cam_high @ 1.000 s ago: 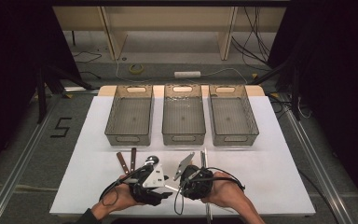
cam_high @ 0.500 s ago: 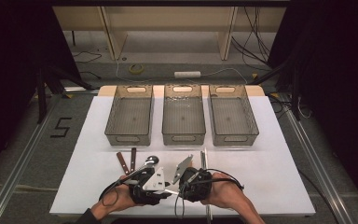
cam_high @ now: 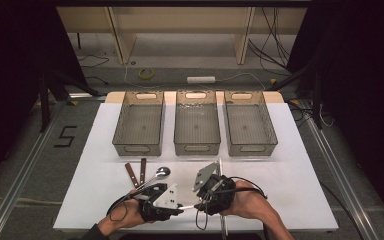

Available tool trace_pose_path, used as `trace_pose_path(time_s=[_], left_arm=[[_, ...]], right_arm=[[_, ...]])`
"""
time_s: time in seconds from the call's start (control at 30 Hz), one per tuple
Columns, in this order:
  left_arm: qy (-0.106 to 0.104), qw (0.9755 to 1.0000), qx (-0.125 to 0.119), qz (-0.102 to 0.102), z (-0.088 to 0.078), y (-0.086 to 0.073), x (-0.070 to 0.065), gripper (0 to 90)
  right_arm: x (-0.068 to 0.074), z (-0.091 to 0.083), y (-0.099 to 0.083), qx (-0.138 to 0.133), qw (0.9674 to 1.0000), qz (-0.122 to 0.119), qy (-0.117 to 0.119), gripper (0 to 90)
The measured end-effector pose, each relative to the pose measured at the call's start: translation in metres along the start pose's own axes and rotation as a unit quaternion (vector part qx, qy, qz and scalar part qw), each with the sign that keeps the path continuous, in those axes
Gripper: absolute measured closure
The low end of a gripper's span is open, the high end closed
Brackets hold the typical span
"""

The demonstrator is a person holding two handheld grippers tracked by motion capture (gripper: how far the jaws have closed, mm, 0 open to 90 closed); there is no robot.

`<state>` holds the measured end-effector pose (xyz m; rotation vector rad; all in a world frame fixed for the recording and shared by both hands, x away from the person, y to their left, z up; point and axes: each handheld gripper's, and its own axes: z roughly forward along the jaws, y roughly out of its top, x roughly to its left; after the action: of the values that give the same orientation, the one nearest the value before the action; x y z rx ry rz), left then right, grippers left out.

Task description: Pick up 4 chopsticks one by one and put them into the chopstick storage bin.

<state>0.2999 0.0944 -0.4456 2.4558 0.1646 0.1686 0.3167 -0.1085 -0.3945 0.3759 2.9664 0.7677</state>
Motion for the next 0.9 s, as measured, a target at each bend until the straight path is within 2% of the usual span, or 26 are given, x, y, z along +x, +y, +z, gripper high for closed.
trace_pose_path(time_s=[0.03, 0.07, 0.1, 0.17, 0.2, 0.23, 0.27, 0.33, 0.37, 0.43, 0.5, 0.57, 0.6, 0.63, 0.67, 0.7, 0.73, 0.77, 0.8, 0.9], left_arm=[[0.005, 1.0000, -0.002, -0.007, -0.001, -0.001, 0.002, 83.1], [0.011, 0.9998, -0.003, -0.015, -0.002, -0.001, 0.003, 83.1], [0.018, 0.9996, -0.004, -0.021, -0.002, -0.001, 0.005, 83.1], [0.031, 0.9988, -0.007, -0.037, -0.004, -0.003, 0.008, 83.1], [0.035, 0.9984, -0.005, -0.045, -0.005, -0.003, 0.010, 83.1], [0.045, 0.9976, -0.006, -0.052, -0.006, -0.004, 0.011, 83.1], [0.053, 0.9968, -0.007, -0.060, -0.007, -0.005, 0.013, 83.1], [0.066, 0.9949, -0.009, -0.076, -0.011, -0.007, 0.016, 83.2], [0.070, 0.9938, -0.011, -0.085, -0.013, -0.007, 0.018, 83.1], [0.078, 0.9913, -0.020, -0.104, -0.018, -0.010, 0.021, 83.2], [0.089, 0.9882, -0.029, -0.122, -0.022, -0.012, 0.024, 83.1], [0.101, 0.9847, -0.037, -0.138, -0.026, -0.014, 0.028, 83.2], [0.111, 0.9818, -0.043, -0.147, -0.029, -0.015, 0.030, 83.2], [0.119, 0.9796, -0.048, -0.155, -0.031, -0.015, 0.030, 83.2], [0.127, 0.9772, -0.053, -0.162, -0.033, -0.016, 0.032, 83.2], [0.135, 0.9745, -0.059, -0.170, -0.035, -0.017, 0.033, 83.2], [0.140, 0.9721, -0.063, -0.178, -0.037, -0.017, 0.035, 83.2], [0.143, 0.9699, -0.068, -0.185, -0.039, -0.018, 0.037, 83.2], [0.149, 0.9677, -0.072, -0.191, -0.040, -0.019, 0.039, 83.2], [0.166, 0.9618, -0.075, -0.205, -0.044, -0.021, 0.045, 83.2]], right_arm=[[0.000, 0.000, 0.000, 0.000, 1.0000, 0.000, 0.000, 60.9], [-0.001, -0.003, -0.001, -0.012, 0.9999, 0.009, -0.005, 59.6], [-0.004, -0.009, -0.002, -0.036, 0.9988, 0.026, -0.023, 53.1], [-0.006, -0.014, -0.003, -0.057, 0.9966, 0.042, -0.043, 47.9], [-0.006, -0.014, -0.003, -0.057, 0.9966, 0.042, -0.043, 47.9], [-0.006, -0.017, -0.004, -0.070, 0.9950, 0.048, -0.052, 46.1], [-0.007, -0.023, -0.006, -0.096, 0.9908, 0.069, -0.066, 44.3], [-0.008, -0.026, -0.007, -0.102, 0.9895, 0.073, -0.071, 43.4], [-0.008, -0.028, -0.008, -0.110, 0.9870, 0.083, -0.084, 42.2], [-0.008, -0.032, -0.012, -0.128, 0.9810, 0.104, -0.103, 40.2], [-0.007, -0.036, -0.019, -0.148, 0.9737, 0.124, -0.122, 38.5], [-0.007, -0.036, -0.026, -0.159, 0.9685, 0.134, -0.137, 37.5], [-0.007, -0.036, -0.031, -0.164, 0.9649, 0.142, -0.149, 37.0], [-0.008, -0.034, -0.037, -0.170, 0.9595, 0.157, -0.161, 36.6], [-0.010, -0.033, -0.041, -0.172, 0.9569, 0.166, -0.165, 36.1], [-0.015, -0.029, -0.053, -0.183, 0.9466, 0.195, -0.179, 35.8], [-0.015, -0.029, -0.053, -0.183, 0.9466, 0.195, -0.179, 35.8], [-0.020, -0.027, -0.064, -0.193, 0.9386, 0.224, -0.177, 34.4], [-0.020, -0.027, -0.064, -0.193, 0.9386, 0.224, -0.177, 34.4], [-0.027, -0.024, -0.077, -0.197, 0.9279, 0.251, -0.193, 33.5]])
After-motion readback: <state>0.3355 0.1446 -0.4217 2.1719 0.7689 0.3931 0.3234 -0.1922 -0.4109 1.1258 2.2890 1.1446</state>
